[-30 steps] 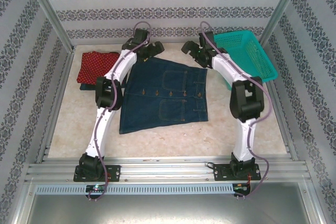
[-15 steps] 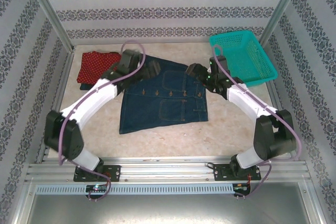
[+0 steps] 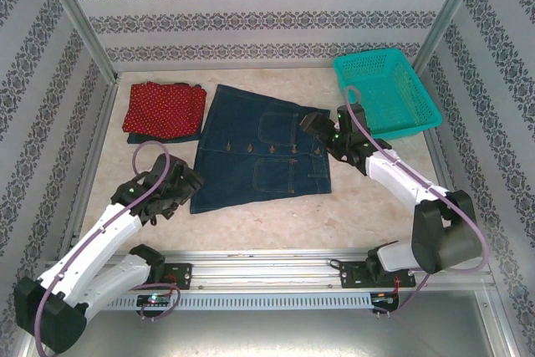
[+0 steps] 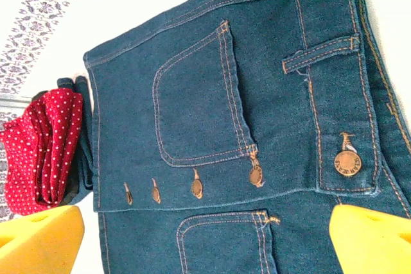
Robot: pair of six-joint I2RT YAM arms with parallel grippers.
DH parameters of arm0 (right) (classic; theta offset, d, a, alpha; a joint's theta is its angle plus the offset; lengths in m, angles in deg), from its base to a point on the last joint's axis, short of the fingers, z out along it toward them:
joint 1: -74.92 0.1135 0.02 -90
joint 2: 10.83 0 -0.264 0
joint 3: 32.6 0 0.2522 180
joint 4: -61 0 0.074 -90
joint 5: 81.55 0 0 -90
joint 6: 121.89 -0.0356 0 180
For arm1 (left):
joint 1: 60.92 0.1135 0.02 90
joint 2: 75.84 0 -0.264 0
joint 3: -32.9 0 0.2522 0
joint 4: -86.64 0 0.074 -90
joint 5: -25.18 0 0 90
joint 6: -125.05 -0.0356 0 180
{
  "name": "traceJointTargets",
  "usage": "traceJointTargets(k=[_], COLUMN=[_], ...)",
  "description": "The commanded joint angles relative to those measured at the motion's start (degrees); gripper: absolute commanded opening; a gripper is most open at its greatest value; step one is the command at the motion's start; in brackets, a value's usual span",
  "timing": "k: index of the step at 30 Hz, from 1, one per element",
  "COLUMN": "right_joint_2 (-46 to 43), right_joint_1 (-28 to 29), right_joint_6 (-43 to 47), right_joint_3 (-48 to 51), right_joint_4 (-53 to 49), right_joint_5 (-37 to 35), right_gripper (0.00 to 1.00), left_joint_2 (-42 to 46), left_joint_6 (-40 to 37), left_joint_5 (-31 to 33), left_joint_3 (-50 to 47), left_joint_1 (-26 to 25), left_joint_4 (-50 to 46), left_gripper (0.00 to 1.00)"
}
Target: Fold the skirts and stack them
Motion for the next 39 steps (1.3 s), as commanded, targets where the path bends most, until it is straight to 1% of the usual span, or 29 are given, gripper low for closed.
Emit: traceJointTargets(k=[1,3,4,7,9,10,14,17,19,21,23,25,27,31,33,36,39], right_joint_2=[1.2,1.2,1.1,0.4,-0.9,-1.6,-4.6,-6.6,-8.0,-9.7,-11.4,-13.1,-14.7,-16.4,-16.7,-16.7,-15.7], right_joint_1=[0.5,0.6,0.6,0.6,0.6,0.4,0.4,0.3,0.3,0.3,0.3,0.1,0.0,-0.2,0.0,0.7,1.4], right_joint_6=[-1.3,-1.6,-1.9,-1.9,-1.9,-1.9,-1.8,-1.5,-1.7,-2.0,-2.1,-2.5,-2.7,-4.7,-6.2,-7.9,-9.2], right_joint_3=[-0.3,-0.1,0.2,1.2,2.7,3.4,6.7,8.7,10.1,11.4,12.3,13.4,14.8,17.3,18.6,19.9,20.6], right_joint_4=[3.3,3.9,4.0,2.4,1.3,1.1,-0.1,-2.2,-4.1,-6.9,-10.4,-14.1,-16.3,-17.6,-16.7,-15.7,-15.1], right_joint_5=[-0.7,-0.9,-1.1,-1.8,-2.5,-2.7,-3.9,-4.4,-4.8,-5.5,-6.4,-7.3,-6.7,-4.2,-3.0,-2.9,-2.4], right_gripper=[0.98,0.98,0.98,0.98,0.98,0.98,0.98,0.98,0.98,0.98,0.98,0.98,0.98,0.97,0.93,0.9,0.89], left_joint_2=[-0.6,-1.6,-2.2,-4.9,-8.3,-9.8,-14.8,-16.6,-16.8,-16.4,-15.6,-14.5,-13.2,-11.6,-11.7,-12.4,-13.0], left_joint_6=[10.1,13.7,15.2,18.7,18.5,17.9,15.9,15.6,16.3,16.9,17.0,17.0,17.0,16.9,16.5,16.2,15.9], left_joint_5=[-2.8,-4.9,-5.3,-5.5,-5.2,-5.0,-3.5,-2.5,-3.0,-3.9,-4.4,-4.8,-4.7,-5.7,-5.9,-6.5,-6.3], left_joint_3=[-3.4,-6.8,-8.6,-12.4,-12.5,-12.0,-10.6,-10.5,-10.9,-11.1,-11.2,-11.3,-11.8,-12.6,-12.5,-12.3,-12.1], left_joint_1=[0.1,0.1,0.2,0.2,0.3,0.4,0.4,0.5,0.5,0.5,0.5,0.5,0.5,0.5,0.5,0.6,0.6], left_joint_4=[-1.1,3.7,6.7,16.0,20.3,21.1,23.7,24.0,23.9,22.7,20.5,18.2,16.5,15.2,15.0,15.3,14.2], left_gripper=[0.83,0.73,0.71,0.71,0.69,0.66,0.63,0.52,0.49,0.48,0.49,0.54,0.61,0.61,0.54,0.42,0.4])
